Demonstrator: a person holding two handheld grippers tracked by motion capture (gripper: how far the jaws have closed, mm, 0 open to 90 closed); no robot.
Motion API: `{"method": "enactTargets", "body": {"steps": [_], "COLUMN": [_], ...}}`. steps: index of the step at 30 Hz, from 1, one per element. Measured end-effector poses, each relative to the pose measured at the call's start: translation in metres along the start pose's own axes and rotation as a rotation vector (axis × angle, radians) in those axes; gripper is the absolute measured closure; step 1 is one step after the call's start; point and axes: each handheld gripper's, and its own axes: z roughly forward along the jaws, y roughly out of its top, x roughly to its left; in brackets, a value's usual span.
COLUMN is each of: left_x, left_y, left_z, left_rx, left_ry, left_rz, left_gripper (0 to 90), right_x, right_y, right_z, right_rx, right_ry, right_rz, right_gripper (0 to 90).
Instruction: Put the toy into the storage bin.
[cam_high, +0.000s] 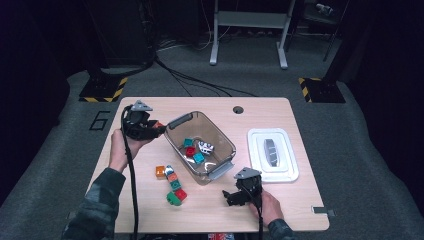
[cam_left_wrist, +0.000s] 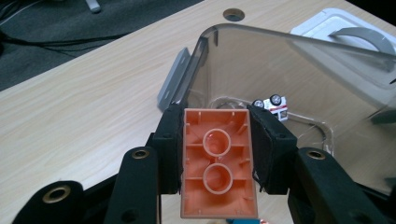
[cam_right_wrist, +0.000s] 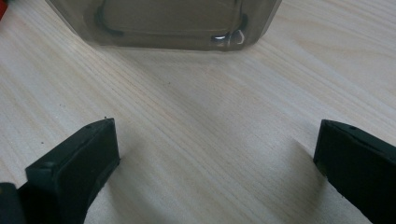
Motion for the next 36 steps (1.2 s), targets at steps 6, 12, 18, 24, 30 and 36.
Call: {"method": "enactTargets", "body": {"steps": [6, 12, 18, 24, 30, 36], "left_x": [-0.009, -0.02, -0.027, -0.031, -0.031, -0.035], "left_y": [0.009, 0.014, 0.014, 0.005, -0.003, -0.005], "left_z": [0.012, 0.028, 0.044, 0.064, 0.076, 0.084], "left_rx": [0.012, 0.017, 0.027, 0.074, 0.103, 0.129], "left_ry": [-0.025, -0.056, -0.09, -0.108, -0.124, -0.138], "left_rz": [0.013, 0.022, 0.035, 0.057, 0.056, 0.079], "left_gripper": [59.2, 59.2, 59.2, 59.2, 59.1, 58.9], "right_x": [0.0, 0.0, 0.0, 0.0, 0.0, 0.0], "right_y": [0.0, 0.0, 0.0, 0.0, 0.0, 0.0], "right_z": [0.0, 0.0, 0.0, 0.0, 0.0, 0.0], "right_rx": [-0.001, -0.001, 0.001, 0.001, -0.001, -0.001], "right_ry": [0.0, 0.0, 0.0, 0.001, 0.001, 0.002], "right_rz": [-0.003, -0.003, 0.003, 0.003, -0.004, -0.004], "right_gripper": [0.0, 0.0, 0.0, 0.0, 0.0, 0.0]}}
